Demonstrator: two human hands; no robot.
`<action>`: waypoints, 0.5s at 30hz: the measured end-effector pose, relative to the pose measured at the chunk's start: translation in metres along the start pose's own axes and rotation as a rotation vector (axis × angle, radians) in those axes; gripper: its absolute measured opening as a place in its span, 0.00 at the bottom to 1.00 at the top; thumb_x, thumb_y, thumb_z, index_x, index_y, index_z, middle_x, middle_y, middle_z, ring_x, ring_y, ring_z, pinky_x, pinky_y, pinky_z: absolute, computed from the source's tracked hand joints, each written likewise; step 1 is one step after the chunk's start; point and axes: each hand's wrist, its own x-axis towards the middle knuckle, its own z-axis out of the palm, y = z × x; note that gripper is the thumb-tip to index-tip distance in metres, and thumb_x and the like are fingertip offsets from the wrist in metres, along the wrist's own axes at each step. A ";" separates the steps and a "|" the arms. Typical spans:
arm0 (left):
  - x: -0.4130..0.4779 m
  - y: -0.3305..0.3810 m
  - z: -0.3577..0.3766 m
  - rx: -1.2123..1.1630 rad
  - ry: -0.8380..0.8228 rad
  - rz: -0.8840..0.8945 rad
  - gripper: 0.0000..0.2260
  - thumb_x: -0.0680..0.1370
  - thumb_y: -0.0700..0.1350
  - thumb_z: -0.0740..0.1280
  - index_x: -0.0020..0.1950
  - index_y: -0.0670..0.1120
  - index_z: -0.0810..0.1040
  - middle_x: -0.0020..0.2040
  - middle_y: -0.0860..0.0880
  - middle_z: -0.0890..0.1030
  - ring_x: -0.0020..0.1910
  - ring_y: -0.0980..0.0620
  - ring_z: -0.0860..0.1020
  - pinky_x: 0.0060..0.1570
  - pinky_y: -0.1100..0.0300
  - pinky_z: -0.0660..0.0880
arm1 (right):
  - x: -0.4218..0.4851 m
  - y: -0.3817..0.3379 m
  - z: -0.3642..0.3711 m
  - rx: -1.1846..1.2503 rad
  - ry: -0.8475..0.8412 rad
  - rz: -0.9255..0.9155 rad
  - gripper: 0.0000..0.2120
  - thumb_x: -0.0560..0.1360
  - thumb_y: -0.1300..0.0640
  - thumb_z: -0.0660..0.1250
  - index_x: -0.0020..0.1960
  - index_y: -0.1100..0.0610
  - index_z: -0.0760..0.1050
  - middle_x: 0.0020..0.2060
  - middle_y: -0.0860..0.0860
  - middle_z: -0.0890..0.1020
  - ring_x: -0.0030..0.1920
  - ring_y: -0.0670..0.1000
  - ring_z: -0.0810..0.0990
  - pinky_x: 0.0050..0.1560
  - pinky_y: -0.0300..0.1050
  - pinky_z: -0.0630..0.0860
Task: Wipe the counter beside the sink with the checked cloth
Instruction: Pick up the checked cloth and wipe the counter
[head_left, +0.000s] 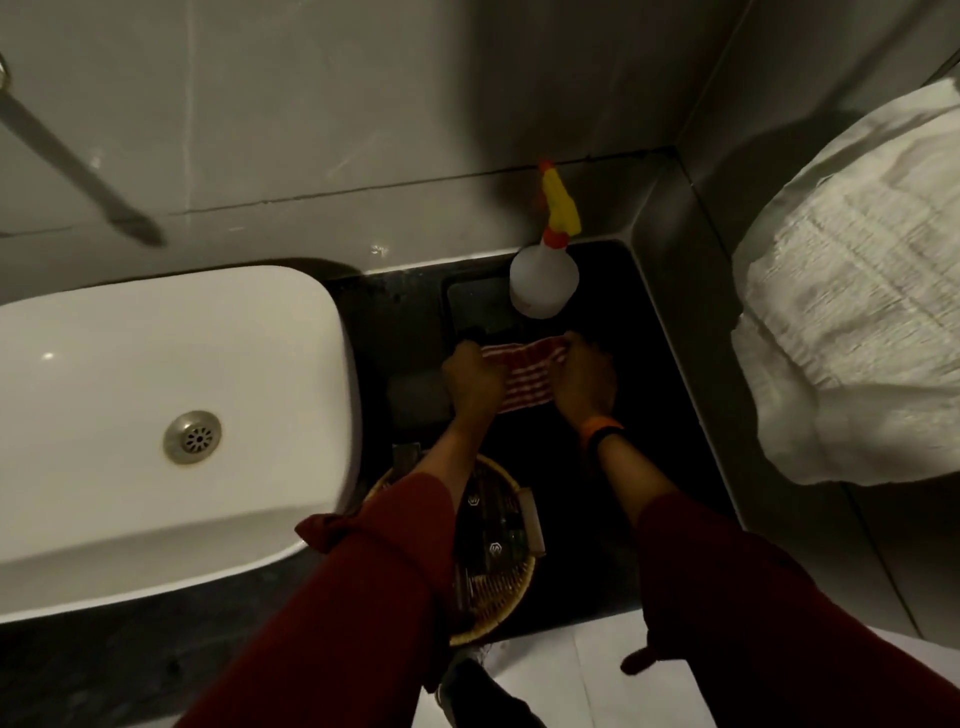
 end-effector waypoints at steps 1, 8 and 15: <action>-0.002 0.002 -0.003 -0.046 0.007 -0.006 0.09 0.76 0.39 0.69 0.56 0.38 0.80 0.55 0.39 0.83 0.53 0.44 0.82 0.46 0.60 0.74 | -0.001 -0.001 -0.003 0.051 0.028 0.003 0.17 0.81 0.58 0.62 0.69 0.59 0.72 0.67 0.61 0.78 0.68 0.64 0.75 0.69 0.60 0.73; -0.054 0.004 -0.065 -0.331 -0.034 0.153 0.16 0.74 0.36 0.72 0.62 0.43 0.79 0.57 0.43 0.84 0.57 0.45 0.83 0.56 0.53 0.81 | -0.068 -0.021 -0.044 0.579 0.082 0.082 0.11 0.77 0.57 0.70 0.59 0.57 0.82 0.52 0.57 0.86 0.51 0.55 0.84 0.48 0.43 0.75; -0.142 -0.053 -0.152 -0.302 0.017 0.421 0.17 0.77 0.38 0.71 0.64 0.50 0.76 0.61 0.50 0.77 0.59 0.52 0.80 0.55 0.62 0.80 | -0.198 -0.053 -0.052 0.822 -0.013 -0.056 0.09 0.80 0.56 0.69 0.58 0.46 0.76 0.52 0.50 0.84 0.49 0.49 0.86 0.46 0.44 0.83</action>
